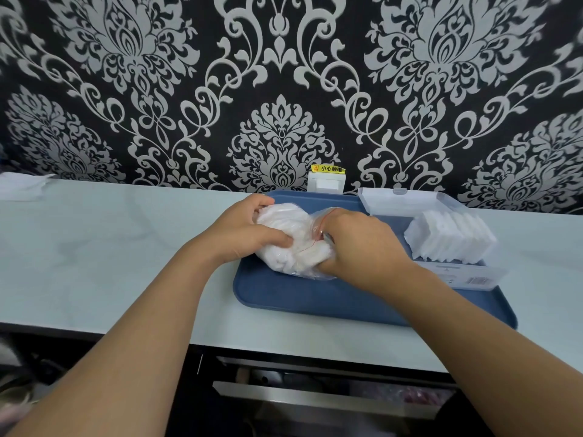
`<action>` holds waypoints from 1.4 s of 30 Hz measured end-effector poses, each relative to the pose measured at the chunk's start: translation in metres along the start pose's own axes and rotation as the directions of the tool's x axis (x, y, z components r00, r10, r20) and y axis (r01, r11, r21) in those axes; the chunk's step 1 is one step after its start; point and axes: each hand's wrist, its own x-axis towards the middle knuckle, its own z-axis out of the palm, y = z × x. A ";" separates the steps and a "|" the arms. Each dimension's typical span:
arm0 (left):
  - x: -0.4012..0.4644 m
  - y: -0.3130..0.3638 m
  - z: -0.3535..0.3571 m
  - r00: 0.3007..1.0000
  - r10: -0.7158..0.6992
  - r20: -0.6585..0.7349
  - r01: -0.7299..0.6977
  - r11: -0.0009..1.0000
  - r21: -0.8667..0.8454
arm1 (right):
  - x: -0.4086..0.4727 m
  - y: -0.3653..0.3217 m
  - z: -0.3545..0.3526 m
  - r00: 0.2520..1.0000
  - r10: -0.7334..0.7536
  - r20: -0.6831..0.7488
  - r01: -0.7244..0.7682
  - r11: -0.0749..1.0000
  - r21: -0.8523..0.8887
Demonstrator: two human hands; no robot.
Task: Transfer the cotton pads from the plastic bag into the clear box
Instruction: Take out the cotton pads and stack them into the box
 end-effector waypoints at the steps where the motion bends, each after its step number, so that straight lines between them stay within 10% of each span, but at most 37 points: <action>1: 0.000 0.000 -0.001 1.000 -0.003 0.007 0.003 1.000 0.002 | -0.001 0.000 0.000 1.000 -0.009 -0.003 0.009 1.000 -0.001; 15: 0.004 0.001 0.001 0.997 0.033 -0.068 -0.033 0.999 0.001 | -0.014 0.008 0.000 0.987 -0.114 -0.117 0.123 0.989 0.075; 24: 0.007 0.005 0.003 0.999 0.031 -0.030 -0.025 0.983 0.182 | -0.034 0.045 -0.023 0.889 0.032 -0.456 0.254 0.794 0.552; 28: -0.013 0.035 0.005 0.925 0.321 -0.204 -0.303 0.946 0.114 | -0.044 0.052 -0.035 0.836 0.070 -0.544 0.291 0.784 0.548; 32: -0.040 0.077 0.042 0.810 0.508 -0.294 -0.581 0.764 -0.281 | -0.045 0.046 -0.036 0.760 0.112 -0.640 0.321 0.791 0.520; 35: -0.052 0.102 0.086 0.922 0.372 -0.111 -0.360 0.714 -0.600 | -0.044 0.036 -0.036 0.700 0.122 -0.704 0.355 0.796 0.491; 40: -0.048 0.122 0.105 0.990 0.125 0.064 0.042 0.172 -0.984 | -0.042 0.031 -0.036 0.696 0.217 -0.685 0.294 0.783 0.548; 42: -0.045 0.123 0.106 0.982 0.139 0.126 0.108 0.128 -0.986 | -0.043 0.033 -0.040 0.732 0.217 -0.646 0.268 0.780 0.566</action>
